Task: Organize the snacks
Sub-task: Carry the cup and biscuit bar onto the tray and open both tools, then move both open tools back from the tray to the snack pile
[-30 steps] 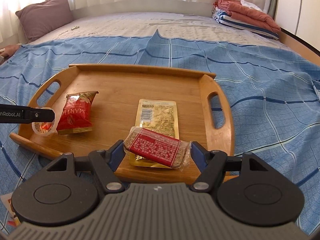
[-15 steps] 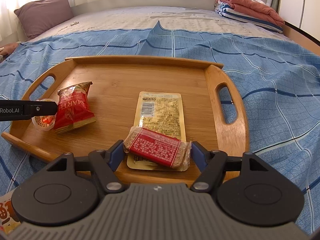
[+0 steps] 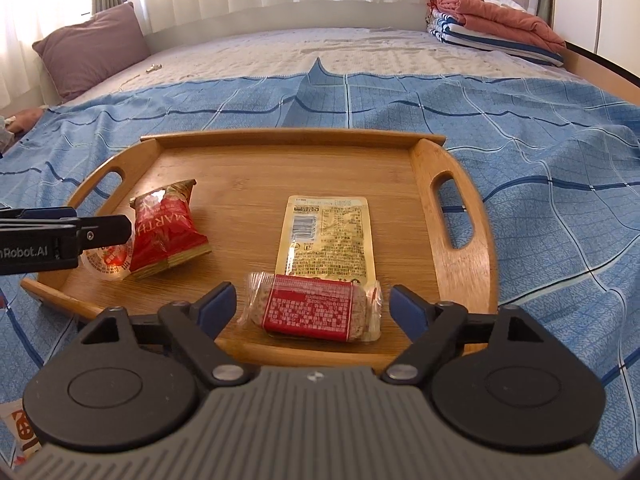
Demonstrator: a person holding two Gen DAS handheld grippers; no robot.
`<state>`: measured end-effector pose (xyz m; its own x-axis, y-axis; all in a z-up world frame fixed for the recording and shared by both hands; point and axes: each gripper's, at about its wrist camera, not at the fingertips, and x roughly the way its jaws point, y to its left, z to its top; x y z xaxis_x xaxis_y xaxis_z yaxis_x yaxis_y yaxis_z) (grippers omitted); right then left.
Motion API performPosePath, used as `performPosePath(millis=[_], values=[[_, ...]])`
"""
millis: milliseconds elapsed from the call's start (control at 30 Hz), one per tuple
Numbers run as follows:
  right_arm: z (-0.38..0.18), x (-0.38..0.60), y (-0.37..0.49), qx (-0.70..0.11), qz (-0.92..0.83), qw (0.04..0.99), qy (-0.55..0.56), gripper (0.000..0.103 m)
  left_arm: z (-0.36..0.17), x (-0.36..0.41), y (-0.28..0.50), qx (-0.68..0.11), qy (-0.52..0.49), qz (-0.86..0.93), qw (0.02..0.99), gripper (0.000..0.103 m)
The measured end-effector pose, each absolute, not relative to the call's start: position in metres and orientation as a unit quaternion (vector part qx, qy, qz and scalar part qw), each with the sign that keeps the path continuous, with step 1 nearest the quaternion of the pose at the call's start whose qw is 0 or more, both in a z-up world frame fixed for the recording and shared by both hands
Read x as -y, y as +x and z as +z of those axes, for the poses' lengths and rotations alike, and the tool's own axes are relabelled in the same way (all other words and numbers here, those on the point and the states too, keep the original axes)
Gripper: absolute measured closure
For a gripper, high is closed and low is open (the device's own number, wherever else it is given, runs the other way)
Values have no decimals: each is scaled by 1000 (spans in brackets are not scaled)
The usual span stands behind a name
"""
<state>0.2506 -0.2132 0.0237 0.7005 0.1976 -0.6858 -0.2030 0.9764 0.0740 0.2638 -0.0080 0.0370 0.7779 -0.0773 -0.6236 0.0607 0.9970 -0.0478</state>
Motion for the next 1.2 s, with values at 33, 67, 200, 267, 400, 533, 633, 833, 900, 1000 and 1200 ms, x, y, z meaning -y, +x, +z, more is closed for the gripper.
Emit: performPosePath(millis=[33,67,200,267,400,533,633,833,900,1000,1200], values=[[26,215,248,-370,109,923,1,13,39,9,260,-327,-8,-39,944,15],[28,216,245,-368,108,924,4,12,41,9,257,-324,-3,-42,945,12],[36,224,230,-359,108,927,14,10,46,11,238,-316,4,-57,947,8],[39,227,220,-354,107,929,16,9,48,11,227,-313,2,-64,948,7],[45,232,198,-339,103,935,18,7,51,11,204,-308,2,-77,948,6],[48,236,175,-326,100,940,14,6,55,8,179,-300,1,-82,950,5],[50,237,156,-312,93,946,3,4,58,4,160,-291,-5,-87,953,3],[50,242,120,-289,76,954,1,2,56,-1,122,-273,4,-86,958,2],[49,243,111,-284,70,956,5,1,54,-3,112,-270,4,-86,959,2],[45,246,96,-280,61,958,5,0,50,-6,99,-269,6,-85,959,1],[33,249,77,-277,43,960,-5,0,38,-7,77,-270,8,-81,959,1]])
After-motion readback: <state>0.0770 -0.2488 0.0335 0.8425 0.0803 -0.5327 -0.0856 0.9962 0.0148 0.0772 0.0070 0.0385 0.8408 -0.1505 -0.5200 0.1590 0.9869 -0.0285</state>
